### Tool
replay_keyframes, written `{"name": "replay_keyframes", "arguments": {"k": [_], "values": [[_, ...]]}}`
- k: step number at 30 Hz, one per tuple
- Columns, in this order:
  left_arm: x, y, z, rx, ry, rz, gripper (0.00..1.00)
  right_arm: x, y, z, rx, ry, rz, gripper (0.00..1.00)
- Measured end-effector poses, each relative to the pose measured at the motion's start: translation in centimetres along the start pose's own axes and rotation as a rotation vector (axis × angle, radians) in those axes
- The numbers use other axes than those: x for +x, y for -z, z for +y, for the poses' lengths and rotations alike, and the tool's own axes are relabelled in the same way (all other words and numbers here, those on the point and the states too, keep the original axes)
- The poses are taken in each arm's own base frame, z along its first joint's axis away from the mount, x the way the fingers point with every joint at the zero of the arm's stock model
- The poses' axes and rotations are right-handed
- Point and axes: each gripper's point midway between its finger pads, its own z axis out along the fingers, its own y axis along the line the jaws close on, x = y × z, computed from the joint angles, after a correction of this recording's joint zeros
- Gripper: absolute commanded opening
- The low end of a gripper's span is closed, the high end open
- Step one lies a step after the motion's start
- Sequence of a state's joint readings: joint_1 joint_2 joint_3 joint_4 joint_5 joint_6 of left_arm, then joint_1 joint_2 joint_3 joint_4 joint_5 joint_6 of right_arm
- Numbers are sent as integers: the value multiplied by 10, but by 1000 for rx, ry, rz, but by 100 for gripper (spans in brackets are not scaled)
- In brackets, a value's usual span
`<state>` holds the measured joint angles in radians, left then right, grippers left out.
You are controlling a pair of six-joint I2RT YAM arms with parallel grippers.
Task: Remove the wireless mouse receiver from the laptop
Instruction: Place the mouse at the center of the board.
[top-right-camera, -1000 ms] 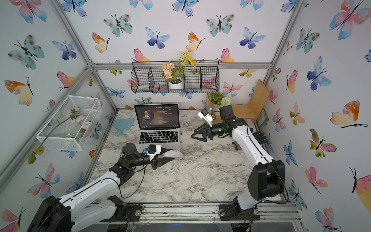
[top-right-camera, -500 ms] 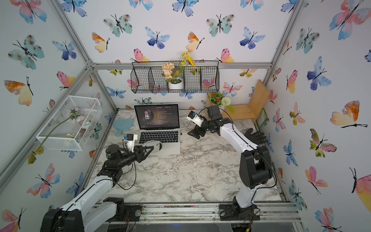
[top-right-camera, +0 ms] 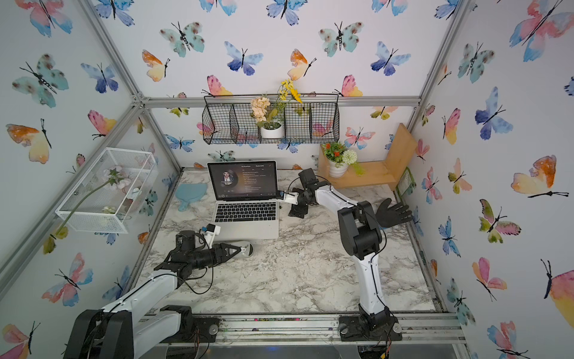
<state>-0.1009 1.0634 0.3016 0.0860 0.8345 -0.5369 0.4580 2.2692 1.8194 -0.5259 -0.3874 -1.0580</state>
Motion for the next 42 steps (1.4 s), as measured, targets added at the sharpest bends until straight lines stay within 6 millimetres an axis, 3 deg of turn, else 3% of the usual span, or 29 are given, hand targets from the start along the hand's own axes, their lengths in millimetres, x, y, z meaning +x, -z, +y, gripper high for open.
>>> {"name": "replay_keyframes", "arguments": {"k": [8, 15, 22, 25, 29, 35, 42], "values": [[8, -7, 10, -15, 35, 16, 2, -3, -21, -18, -55, 33, 19, 78], [18, -19, 23, -30, 74, 53, 2, -2, -41, 5, -143, 12, 47, 76], [20, -29, 27, -34, 79, 87, 5, -20, -40, -5, -137, -17, 39, 77], [17, -33, 23, -24, 61, 89, 5, -20, -39, 1, -160, -40, 43, 77], [16, -35, 22, -18, 51, 87, 6, -6, -44, 24, -215, -47, 54, 75], [14, -38, 23, -12, 41, 82, 7, -10, -39, -1, -166, 13, 19, 75], [12, -40, 22, -2, 24, 75, 8, 4, -42, 0, -178, 39, 7, 69]]}}
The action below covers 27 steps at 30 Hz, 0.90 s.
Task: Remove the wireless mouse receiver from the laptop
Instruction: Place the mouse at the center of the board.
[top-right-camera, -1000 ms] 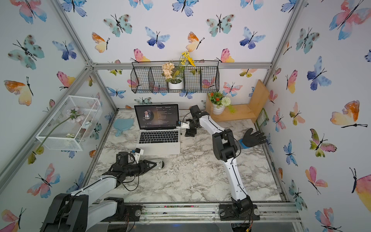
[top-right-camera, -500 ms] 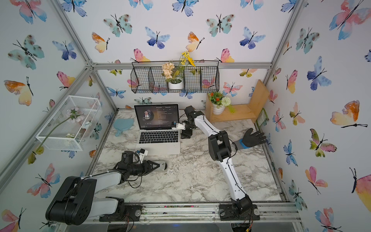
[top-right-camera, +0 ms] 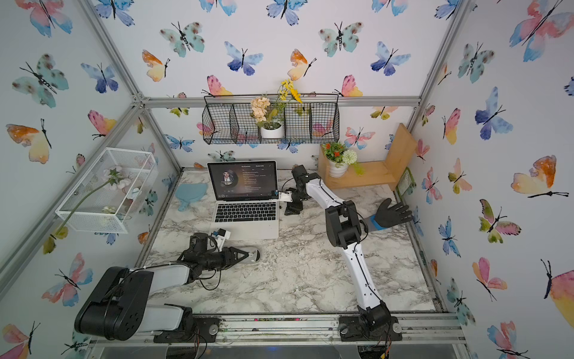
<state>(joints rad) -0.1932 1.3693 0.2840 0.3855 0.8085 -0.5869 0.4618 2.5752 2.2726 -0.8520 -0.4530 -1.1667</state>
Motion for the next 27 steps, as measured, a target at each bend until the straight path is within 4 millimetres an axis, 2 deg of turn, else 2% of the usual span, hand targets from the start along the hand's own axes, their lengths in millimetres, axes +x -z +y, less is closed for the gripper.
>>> {"name": "replay_keyframes", "arguments": {"k": [9, 19, 27], "values": [[8, -8, 6, -8, 11, 38, 10, 2, 3, -1, -9, 10, -73, 70], [2, -9, 1, 3, -7, 27, 10, 17, 9, 7, -23, -65, -241, 72], [1, -9, 0, 5, -11, 25, 10, 14, 9, 12, -18, -92, -324, 73]]}}
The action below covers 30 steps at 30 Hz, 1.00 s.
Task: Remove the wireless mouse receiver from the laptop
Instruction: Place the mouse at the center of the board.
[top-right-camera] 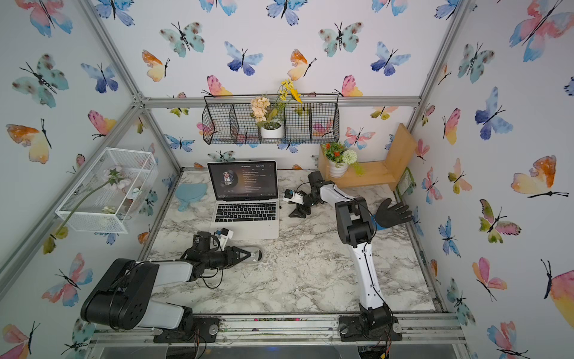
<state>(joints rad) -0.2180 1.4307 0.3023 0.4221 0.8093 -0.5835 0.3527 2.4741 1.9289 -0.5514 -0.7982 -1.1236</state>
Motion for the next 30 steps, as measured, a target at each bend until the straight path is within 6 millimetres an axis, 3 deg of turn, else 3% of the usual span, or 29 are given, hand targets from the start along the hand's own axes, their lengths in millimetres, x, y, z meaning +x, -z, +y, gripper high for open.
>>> {"name": "replay_keyframes", "arguments": {"k": [9, 20, 23, 30], "values": [[-6, -3, -2, 3, -6, 0, 10, -4, -1, -5, 15, -28, -23, 75], [-7, -6, -5, 9, -15, 4, 12, -36, -13, -8, 19, 20, -34, 75], [-7, -6, -4, 8, -14, 5, 20, -40, -18, -8, 10, 33, -27, 75], [-6, -5, -4, 7, -16, 5, 53, -26, -24, -10, -15, 41, 38, 70]]}}
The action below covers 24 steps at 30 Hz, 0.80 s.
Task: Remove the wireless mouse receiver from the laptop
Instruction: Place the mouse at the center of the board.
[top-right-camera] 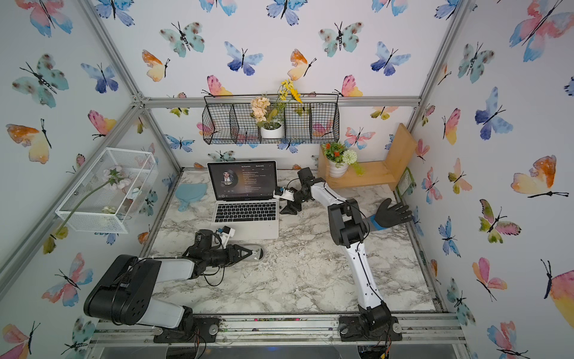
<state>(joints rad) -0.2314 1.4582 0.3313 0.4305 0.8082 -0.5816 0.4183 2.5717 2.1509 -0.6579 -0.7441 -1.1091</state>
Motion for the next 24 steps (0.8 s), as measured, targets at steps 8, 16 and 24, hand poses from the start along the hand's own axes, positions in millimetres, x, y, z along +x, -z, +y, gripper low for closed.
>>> {"name": "replay_keyframes", "arguments": {"k": [8, 16, 24], "values": [[-3, 6, -9, 13, -50, -23, 59, 2, -3, 6, -20, 9, 27, 66], [-2, 7, -7, -6, -53, -22, 63, 1, -7, 7, -21, 26, 43, 59], [-9, 12, -5, -61, -74, -51, 63, -3, -12, 3, -11, 52, 52, 51]]}}
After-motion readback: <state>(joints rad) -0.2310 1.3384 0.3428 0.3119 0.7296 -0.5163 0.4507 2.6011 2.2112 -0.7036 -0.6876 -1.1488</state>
